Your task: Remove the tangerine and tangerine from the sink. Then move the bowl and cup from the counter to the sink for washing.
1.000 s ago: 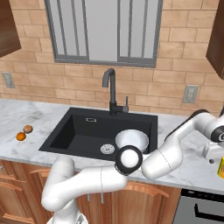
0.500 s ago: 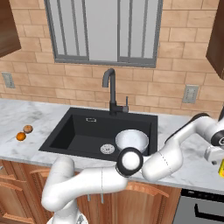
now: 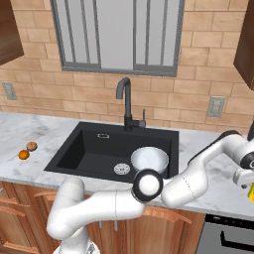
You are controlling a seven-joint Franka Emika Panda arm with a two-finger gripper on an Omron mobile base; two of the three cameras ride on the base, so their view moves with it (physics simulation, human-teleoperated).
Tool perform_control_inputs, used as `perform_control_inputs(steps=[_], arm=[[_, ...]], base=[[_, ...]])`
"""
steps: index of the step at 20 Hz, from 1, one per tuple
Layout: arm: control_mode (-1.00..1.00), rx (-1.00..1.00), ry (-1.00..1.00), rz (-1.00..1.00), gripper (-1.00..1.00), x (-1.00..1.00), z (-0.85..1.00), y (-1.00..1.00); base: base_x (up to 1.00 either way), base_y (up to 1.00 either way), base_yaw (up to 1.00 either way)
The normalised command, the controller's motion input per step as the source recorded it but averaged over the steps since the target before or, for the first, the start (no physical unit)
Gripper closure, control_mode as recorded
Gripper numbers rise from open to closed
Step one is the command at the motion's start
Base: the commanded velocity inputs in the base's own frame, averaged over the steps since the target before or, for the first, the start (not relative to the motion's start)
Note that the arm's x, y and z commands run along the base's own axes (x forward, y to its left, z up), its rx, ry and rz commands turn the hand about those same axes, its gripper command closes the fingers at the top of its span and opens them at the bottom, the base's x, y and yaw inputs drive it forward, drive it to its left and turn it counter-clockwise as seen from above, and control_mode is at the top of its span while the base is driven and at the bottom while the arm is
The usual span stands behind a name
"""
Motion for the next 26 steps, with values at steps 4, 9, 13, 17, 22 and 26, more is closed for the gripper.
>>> perform_control_inputs(steps=[4,9,13,17,22,26], arm=[[-1.0,0.06,0.0,-0.01,1.0,-0.04,0.0,0.0],[-1.0,0.03,0.0,-0.03,1.0,-0.03,0.03,-0.03],[-1.0,0.0,0.0,-0.05,1.0,-0.01,0.02,-0.05],[-1.0,0.0,0.0,-0.05,1.0,0.0,0.03,-0.03],[-1.0,0.0,0.0,-0.04,1.0,0.0,0.06,-0.01],[-1.0,0.0,0.0,-0.04,1.0,-0.04,0.12,-0.01]], base=[[0.0,0.0,0.0],[0.0,0.0,0.0],[0.0,0.0,0.0],[0.0,0.0,0.0],[0.0,0.0,0.0],[0.0,0.0,0.0]])
